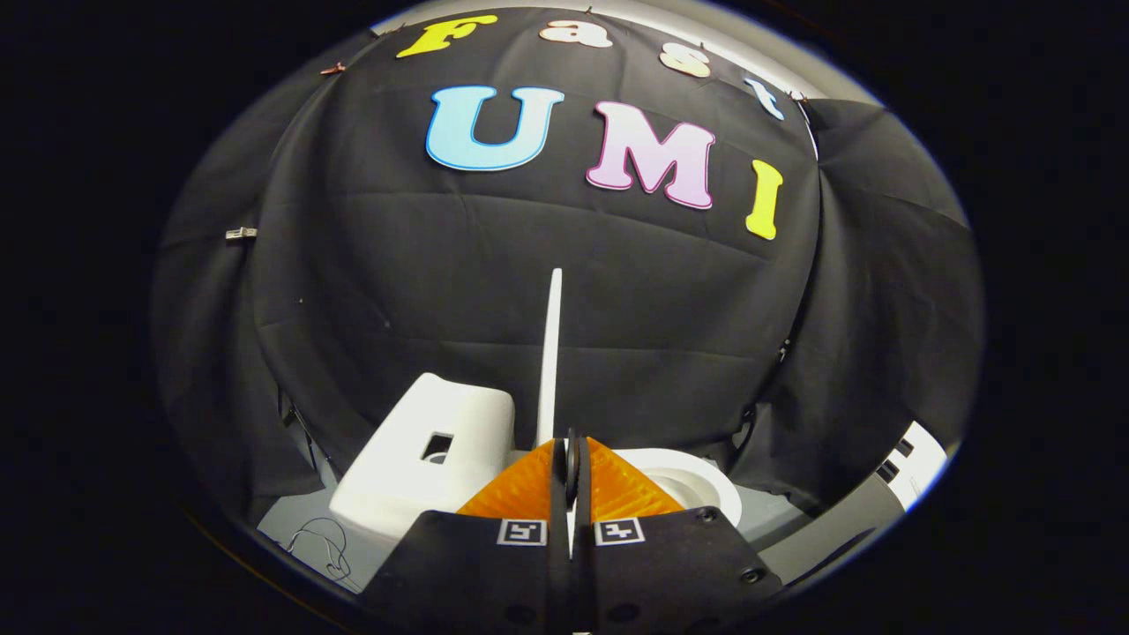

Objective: Open the toilet lid.

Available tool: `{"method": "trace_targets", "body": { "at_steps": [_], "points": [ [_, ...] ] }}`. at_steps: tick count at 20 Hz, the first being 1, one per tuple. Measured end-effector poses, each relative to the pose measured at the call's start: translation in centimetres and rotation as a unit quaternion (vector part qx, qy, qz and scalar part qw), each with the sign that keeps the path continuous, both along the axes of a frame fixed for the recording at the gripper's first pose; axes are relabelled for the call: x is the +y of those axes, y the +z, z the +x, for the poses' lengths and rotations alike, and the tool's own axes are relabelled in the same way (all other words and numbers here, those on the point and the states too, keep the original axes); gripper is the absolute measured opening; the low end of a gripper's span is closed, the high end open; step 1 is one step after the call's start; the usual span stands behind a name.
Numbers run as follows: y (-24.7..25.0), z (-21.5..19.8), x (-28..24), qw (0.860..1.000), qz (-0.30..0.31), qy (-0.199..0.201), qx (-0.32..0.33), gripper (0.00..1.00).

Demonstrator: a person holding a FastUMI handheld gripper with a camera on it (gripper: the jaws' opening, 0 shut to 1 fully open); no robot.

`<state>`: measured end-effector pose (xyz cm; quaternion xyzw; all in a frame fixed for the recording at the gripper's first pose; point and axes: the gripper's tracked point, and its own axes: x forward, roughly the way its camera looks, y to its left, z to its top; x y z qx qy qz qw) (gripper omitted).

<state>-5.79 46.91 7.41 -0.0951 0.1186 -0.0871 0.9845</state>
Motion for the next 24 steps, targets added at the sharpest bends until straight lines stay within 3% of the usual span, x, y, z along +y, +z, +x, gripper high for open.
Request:
{"method": "trace_targets", "body": {
  "at_steps": [4,11,24],
  "points": [
    [-0.4,0.1,3.1,1.000,-0.007,0.022,0.001,0.05],
    [-1.3,0.1,6.1,0.999,-0.023,0.028,0.004,0.06],
    [-2.0,0.4,7.8,0.998,-0.031,0.045,0.008,0.07]
  ]
}}
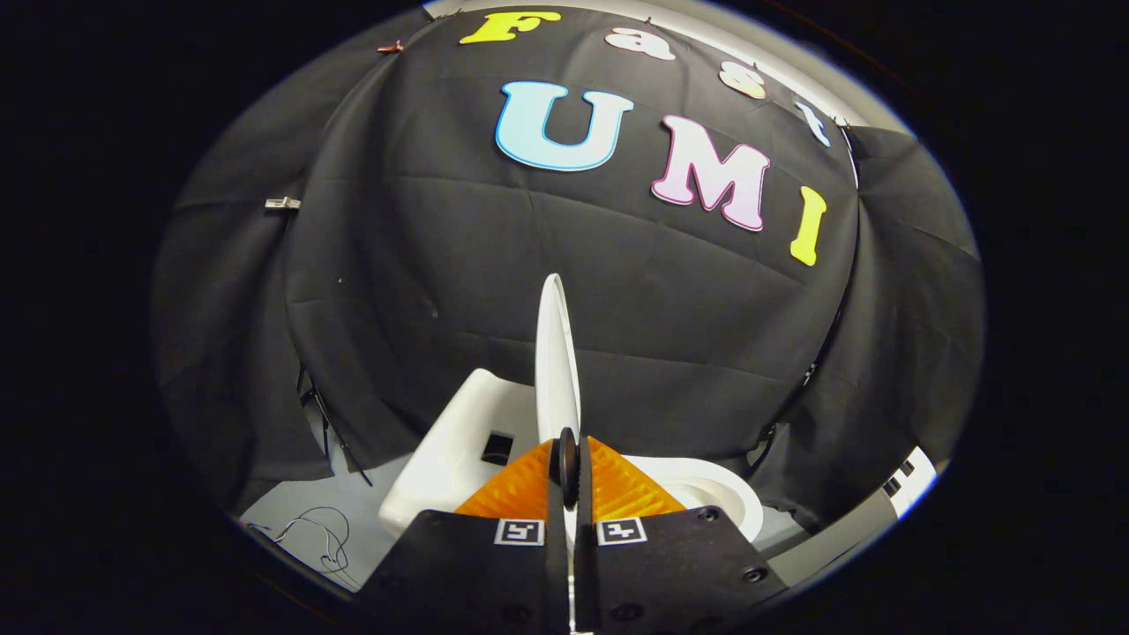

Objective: Open the toilet lid.

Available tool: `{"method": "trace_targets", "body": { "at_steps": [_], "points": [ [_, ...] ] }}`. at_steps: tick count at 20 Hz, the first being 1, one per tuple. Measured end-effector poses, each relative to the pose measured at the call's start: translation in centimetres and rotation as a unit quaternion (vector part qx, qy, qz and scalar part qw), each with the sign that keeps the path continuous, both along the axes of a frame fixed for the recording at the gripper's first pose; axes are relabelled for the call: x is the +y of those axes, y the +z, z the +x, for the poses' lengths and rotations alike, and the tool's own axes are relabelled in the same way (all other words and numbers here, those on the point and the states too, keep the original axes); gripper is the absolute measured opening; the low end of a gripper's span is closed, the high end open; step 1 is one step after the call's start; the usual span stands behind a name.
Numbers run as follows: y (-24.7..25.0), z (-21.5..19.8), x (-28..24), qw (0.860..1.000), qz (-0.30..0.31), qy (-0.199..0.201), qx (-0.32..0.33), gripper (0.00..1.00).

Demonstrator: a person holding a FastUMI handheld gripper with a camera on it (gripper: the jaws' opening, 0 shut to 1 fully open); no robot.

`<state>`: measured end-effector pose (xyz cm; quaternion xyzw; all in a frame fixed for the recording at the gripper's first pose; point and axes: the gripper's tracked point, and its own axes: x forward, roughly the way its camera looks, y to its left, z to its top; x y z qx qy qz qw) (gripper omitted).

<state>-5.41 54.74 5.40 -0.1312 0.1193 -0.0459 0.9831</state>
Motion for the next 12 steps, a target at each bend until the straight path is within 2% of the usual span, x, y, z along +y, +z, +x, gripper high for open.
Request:
{"method": "trace_targets", "body": {
  "at_steps": [5,8,12],
  "points": [
    [0.1,-0.1,0.1,1.000,0.027,0.007,0.010,0.12],
    [0.2,0.1,0.6,1.000,0.021,0.019,0.009,0.15],
    [-0.5,0.2,1.1,0.999,0.026,0.044,0.017,0.32]
  ]
}}
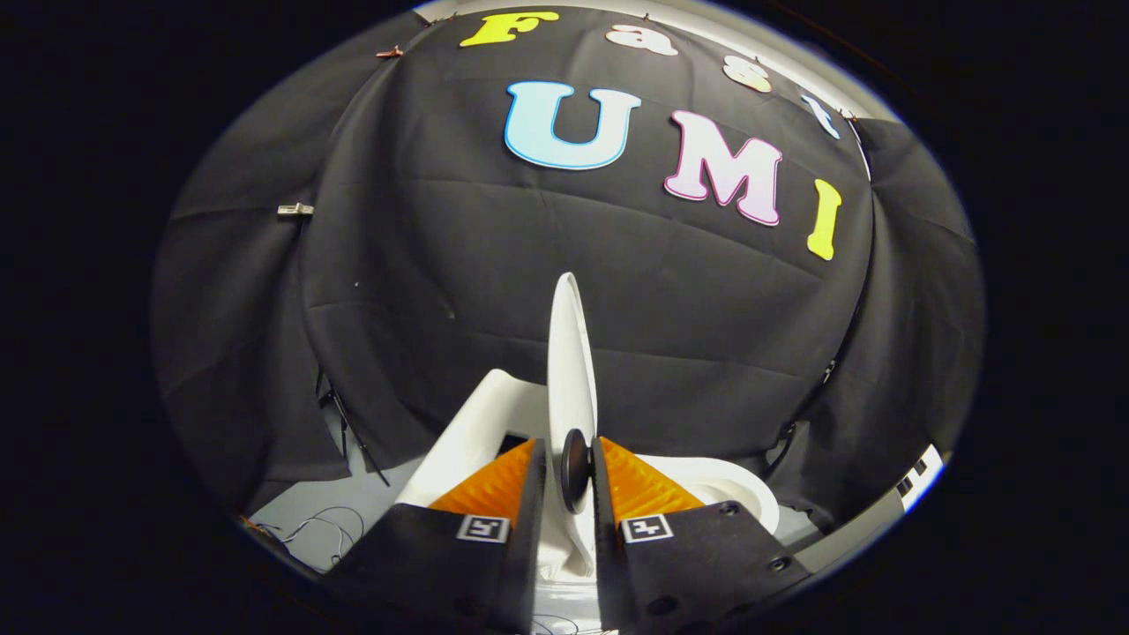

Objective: Open the toilet lid.

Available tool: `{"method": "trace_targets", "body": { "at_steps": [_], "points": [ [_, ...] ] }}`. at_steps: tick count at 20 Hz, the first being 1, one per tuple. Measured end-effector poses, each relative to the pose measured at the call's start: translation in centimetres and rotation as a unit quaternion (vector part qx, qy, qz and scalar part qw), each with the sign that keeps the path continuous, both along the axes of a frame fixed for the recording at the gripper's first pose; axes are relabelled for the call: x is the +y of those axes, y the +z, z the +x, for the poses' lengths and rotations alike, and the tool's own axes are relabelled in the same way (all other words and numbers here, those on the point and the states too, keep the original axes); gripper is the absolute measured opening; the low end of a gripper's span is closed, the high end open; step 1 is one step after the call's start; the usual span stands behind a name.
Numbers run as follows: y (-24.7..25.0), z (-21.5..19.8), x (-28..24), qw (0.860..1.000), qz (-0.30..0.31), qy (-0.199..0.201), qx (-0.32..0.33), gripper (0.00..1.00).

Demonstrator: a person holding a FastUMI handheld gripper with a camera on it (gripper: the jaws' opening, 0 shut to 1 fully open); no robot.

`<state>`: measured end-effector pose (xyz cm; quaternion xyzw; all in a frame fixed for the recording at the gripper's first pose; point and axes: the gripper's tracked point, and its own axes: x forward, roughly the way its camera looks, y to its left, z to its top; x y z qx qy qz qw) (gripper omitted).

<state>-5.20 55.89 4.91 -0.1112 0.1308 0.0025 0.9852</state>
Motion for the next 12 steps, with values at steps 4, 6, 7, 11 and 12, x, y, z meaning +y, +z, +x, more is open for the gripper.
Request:
{"method": "trace_targets", "body": {
  "at_steps": [4,6,7,11,12],
  "points": [
    [0.3,-0.3,0.1,1.000,-0.009,0.015,-0.001,1.00],
    [0.2,-0.4,0.0,1.000,-0.005,0.019,-0.003,0.99],
    [0.3,-0.5,0.2,1.000,0.001,0.023,-0.001,0.99],
    [0.8,-1.8,0.5,0.999,0.031,0.045,0.004,0.99],
    [1.1,-2.1,0.3,0.998,0.035,0.048,0.003,0.99]
  ]
}}
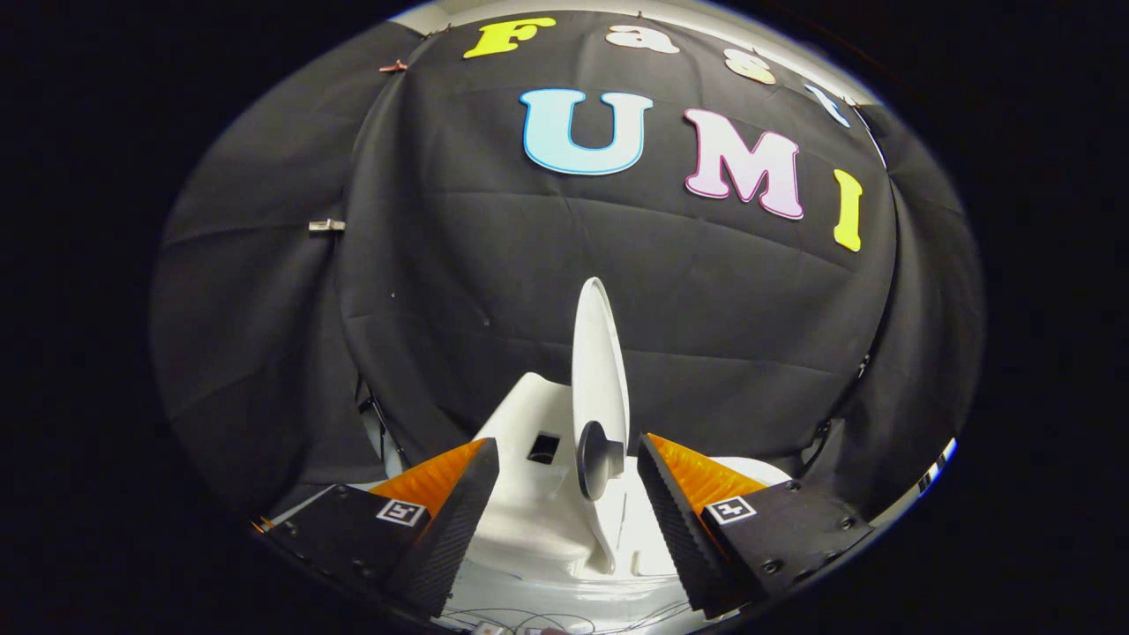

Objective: Open the toilet lid.

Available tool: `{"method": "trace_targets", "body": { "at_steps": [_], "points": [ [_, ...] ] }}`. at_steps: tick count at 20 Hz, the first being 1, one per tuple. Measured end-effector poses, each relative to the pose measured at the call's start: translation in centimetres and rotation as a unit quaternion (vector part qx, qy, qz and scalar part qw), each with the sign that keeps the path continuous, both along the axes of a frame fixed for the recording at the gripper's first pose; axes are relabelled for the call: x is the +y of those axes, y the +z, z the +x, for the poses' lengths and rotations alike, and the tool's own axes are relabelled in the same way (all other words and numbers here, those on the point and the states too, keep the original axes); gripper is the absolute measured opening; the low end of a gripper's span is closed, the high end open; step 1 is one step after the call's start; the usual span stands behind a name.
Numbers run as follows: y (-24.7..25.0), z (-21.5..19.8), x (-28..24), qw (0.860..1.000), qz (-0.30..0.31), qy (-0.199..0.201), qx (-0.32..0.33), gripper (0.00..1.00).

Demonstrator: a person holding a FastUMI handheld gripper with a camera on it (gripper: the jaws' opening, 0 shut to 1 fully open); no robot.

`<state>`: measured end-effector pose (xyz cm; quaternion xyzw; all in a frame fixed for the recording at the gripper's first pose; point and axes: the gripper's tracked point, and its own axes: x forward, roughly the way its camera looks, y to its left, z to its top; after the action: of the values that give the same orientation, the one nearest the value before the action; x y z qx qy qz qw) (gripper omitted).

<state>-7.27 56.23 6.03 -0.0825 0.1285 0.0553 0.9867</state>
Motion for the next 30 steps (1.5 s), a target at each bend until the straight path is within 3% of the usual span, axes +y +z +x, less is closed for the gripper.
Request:
{"method": "trace_targets", "body": {
  "at_steps": [7,12,18,26,30],
  "points": [
    [3.0,-1.6,-1.8,0.998,0.042,0.035,-0.003,0.99],
    [5.4,-1.9,-6.5,0.998,0.040,0.038,-0.019,0.99],
    [6.4,-0.6,-15.9,0.999,0.033,0.023,-0.034,0.99],
    [4.3,2.6,-30.8,0.998,0.026,-0.021,-0.048,0.99],
    [2.4,3.8,-35.9,0.997,0.046,-0.024,-0.056,0.99]
  ]
}}
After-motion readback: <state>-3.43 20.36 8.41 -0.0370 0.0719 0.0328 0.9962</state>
